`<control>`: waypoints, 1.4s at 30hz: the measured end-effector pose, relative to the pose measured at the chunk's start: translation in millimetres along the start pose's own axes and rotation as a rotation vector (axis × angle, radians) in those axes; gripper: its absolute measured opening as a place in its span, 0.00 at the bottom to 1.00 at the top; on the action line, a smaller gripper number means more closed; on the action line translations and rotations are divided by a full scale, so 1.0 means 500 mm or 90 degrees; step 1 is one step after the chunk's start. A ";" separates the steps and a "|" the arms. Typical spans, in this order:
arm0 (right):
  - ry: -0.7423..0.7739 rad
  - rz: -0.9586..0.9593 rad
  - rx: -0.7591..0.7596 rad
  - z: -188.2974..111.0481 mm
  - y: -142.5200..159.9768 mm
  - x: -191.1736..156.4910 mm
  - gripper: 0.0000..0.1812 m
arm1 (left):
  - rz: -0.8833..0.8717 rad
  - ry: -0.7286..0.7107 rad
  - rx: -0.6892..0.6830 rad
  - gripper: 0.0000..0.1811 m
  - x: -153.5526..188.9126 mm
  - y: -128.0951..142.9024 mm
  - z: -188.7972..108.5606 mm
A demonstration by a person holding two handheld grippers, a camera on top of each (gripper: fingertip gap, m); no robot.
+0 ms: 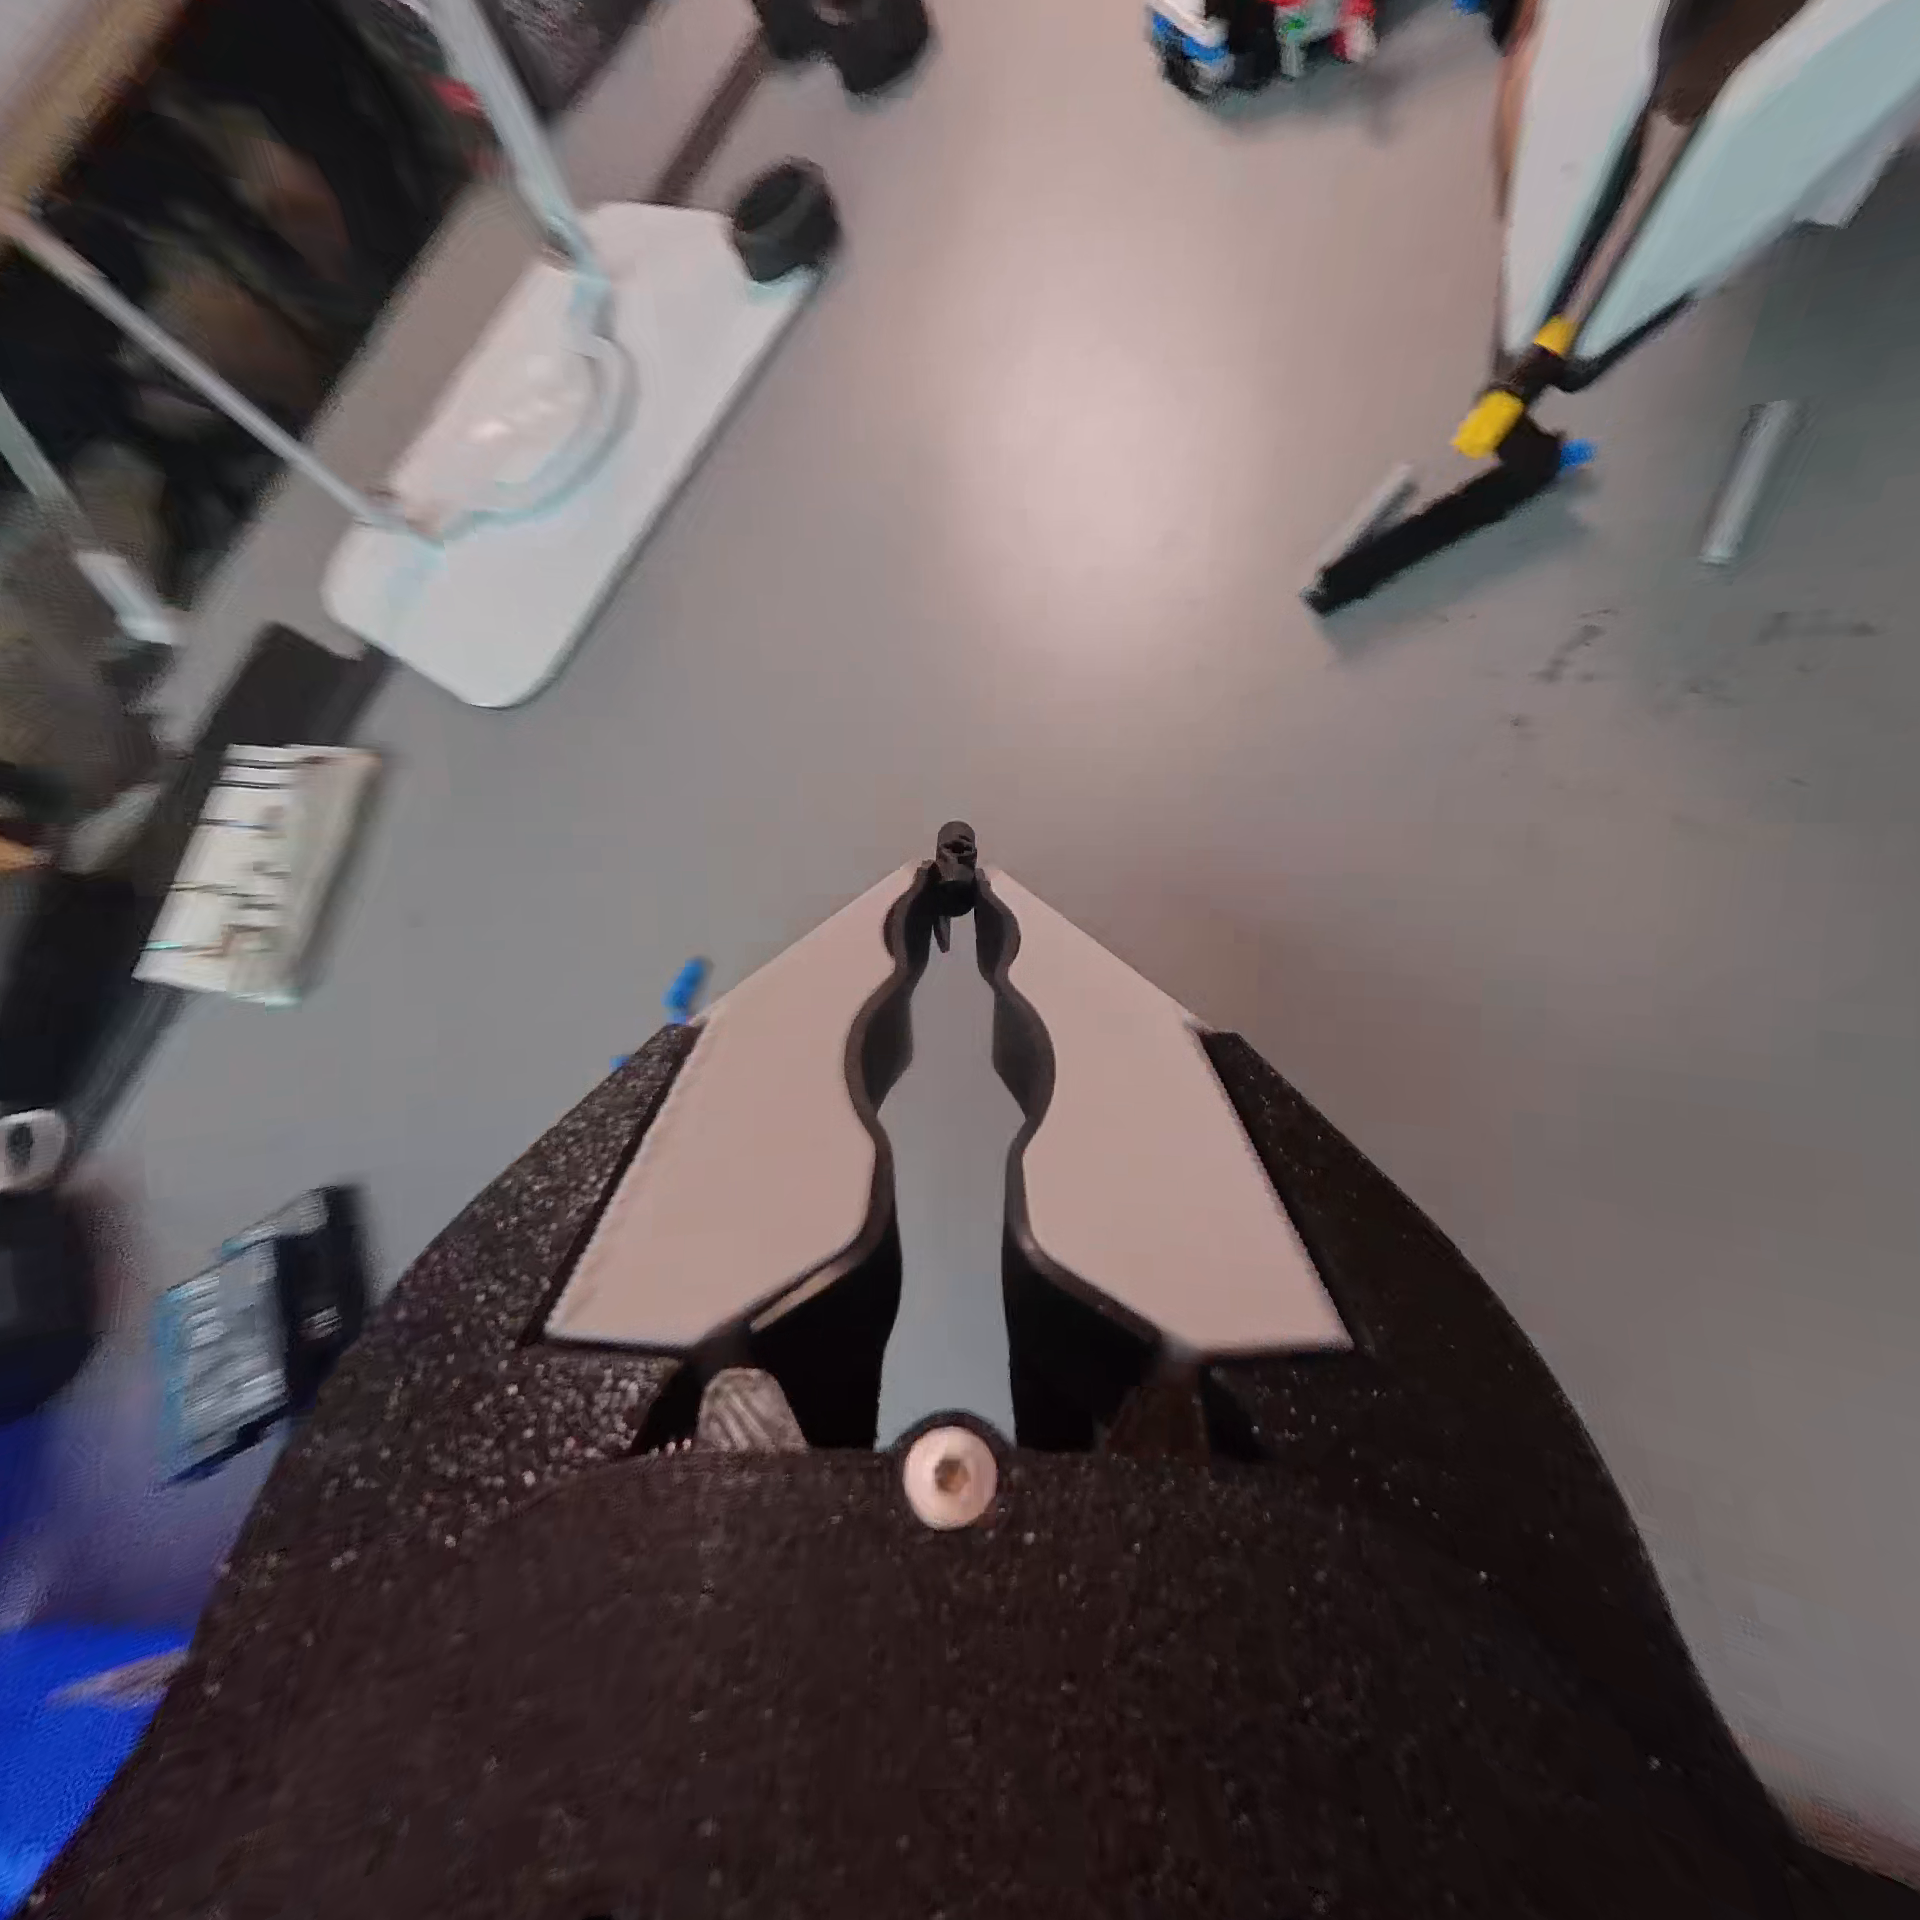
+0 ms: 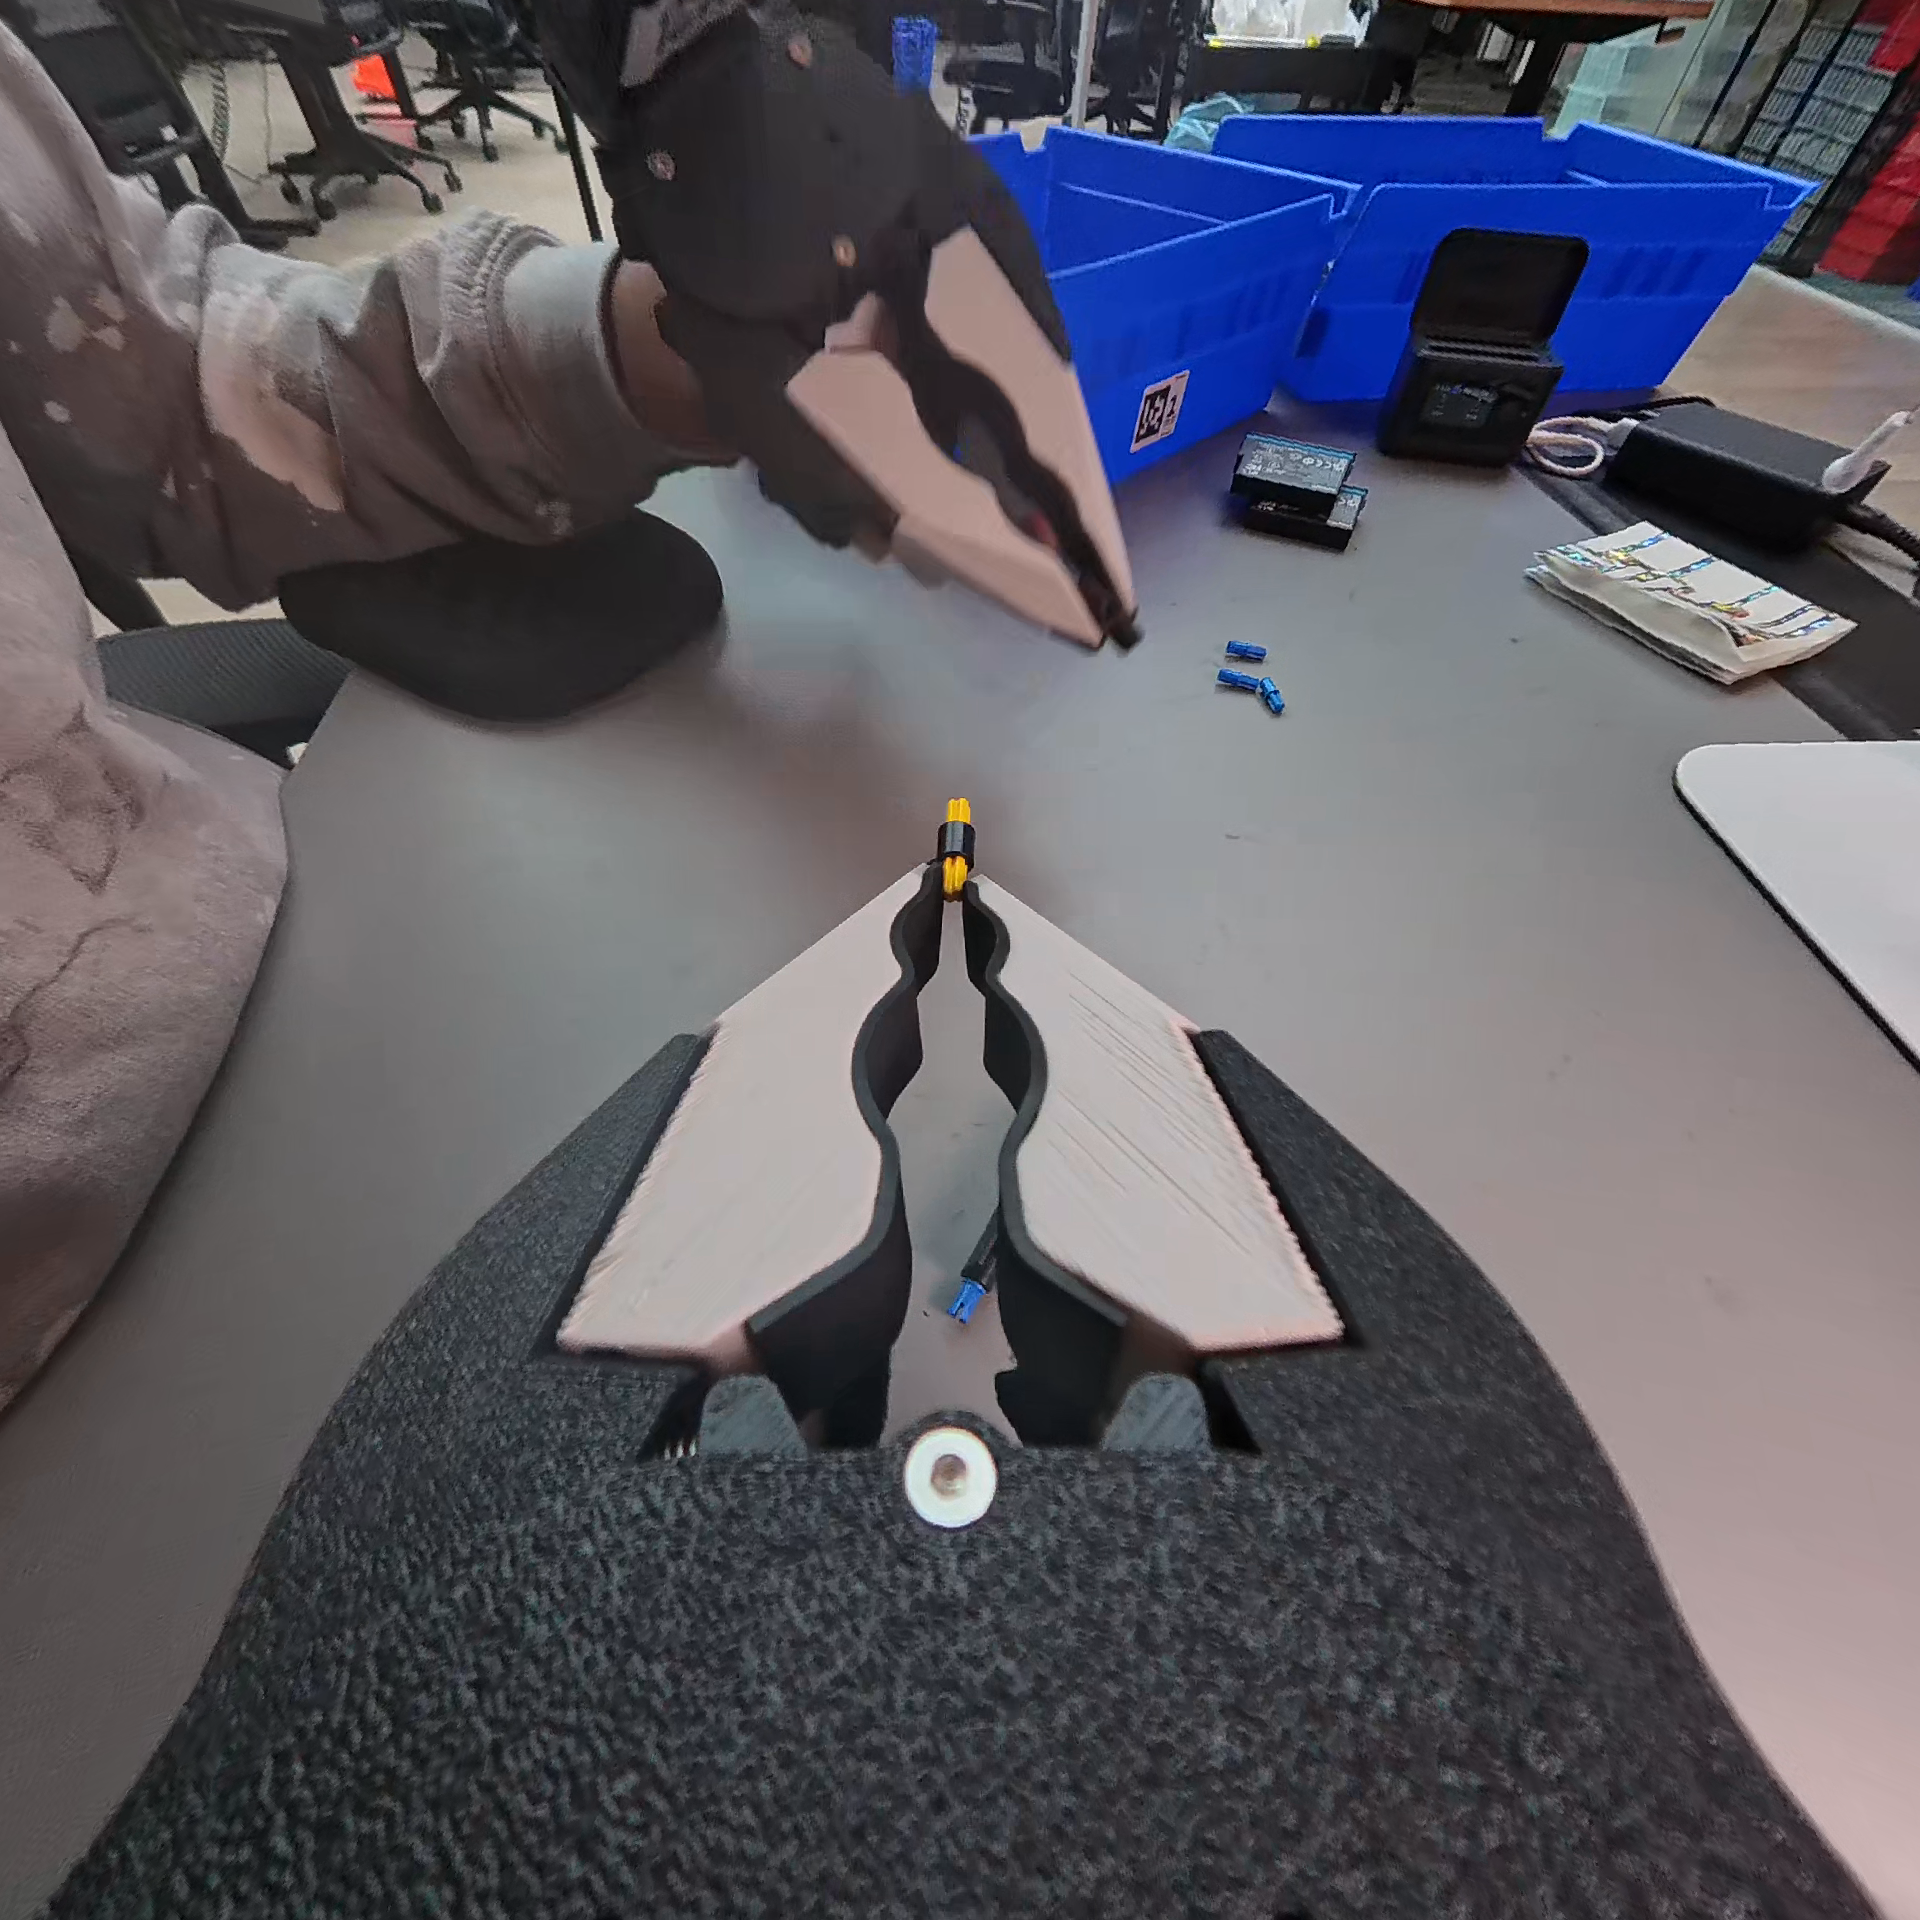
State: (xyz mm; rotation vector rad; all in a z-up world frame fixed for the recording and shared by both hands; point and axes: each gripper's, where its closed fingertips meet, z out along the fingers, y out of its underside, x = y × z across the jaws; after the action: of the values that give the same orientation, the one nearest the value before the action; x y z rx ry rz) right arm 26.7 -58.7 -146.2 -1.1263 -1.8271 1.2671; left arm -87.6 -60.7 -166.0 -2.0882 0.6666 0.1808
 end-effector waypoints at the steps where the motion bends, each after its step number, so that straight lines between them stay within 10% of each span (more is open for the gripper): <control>1: 0.001 0.002 0.004 -0.002 -0.003 0.002 0.02 | 0.011 -0.081 0.021 0.03 -0.047 -0.016 -0.026; 7: -0.002 0.017 0.019 -0.005 -0.011 0.004 0.02 | -0.100 -0.492 0.024 0.03 -0.307 0.010 -0.240; 17: -0.014 0.034 0.040 -0.009 -0.027 -0.001 0.02 | -0.368 -0.385 -0.305 0.07 -0.321 0.317 -0.267; 21: -0.015 0.039 0.045 -0.010 -0.028 0.000 0.02 | -0.340 -0.415 -0.271 0.11 -0.335 0.291 -0.270; 24: -0.013 0.042 0.056 -0.012 -0.035 0.002 0.02 | -0.267 -0.459 -0.112 0.11 -0.354 0.173 -0.296; 29: -0.026 0.048 0.071 -0.006 -0.047 -0.007 0.02 | -0.247 0.007 0.230 0.11 -0.117 -0.113 -0.188; 33: -0.062 0.067 0.101 -0.004 -0.061 -0.026 0.02 | -0.317 0.388 0.231 0.19 0.097 -0.180 -0.109; 42: -0.088 0.056 0.099 -0.003 -0.060 -0.044 0.02 | -0.292 0.479 0.191 0.07 0.194 -0.177 -0.051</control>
State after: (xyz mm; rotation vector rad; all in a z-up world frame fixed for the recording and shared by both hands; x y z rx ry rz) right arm 28.9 -82.9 -118.0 -1.0668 -1.7586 1.5433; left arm 37.5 -80.0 -122.5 -1.9243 0.5685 -0.9437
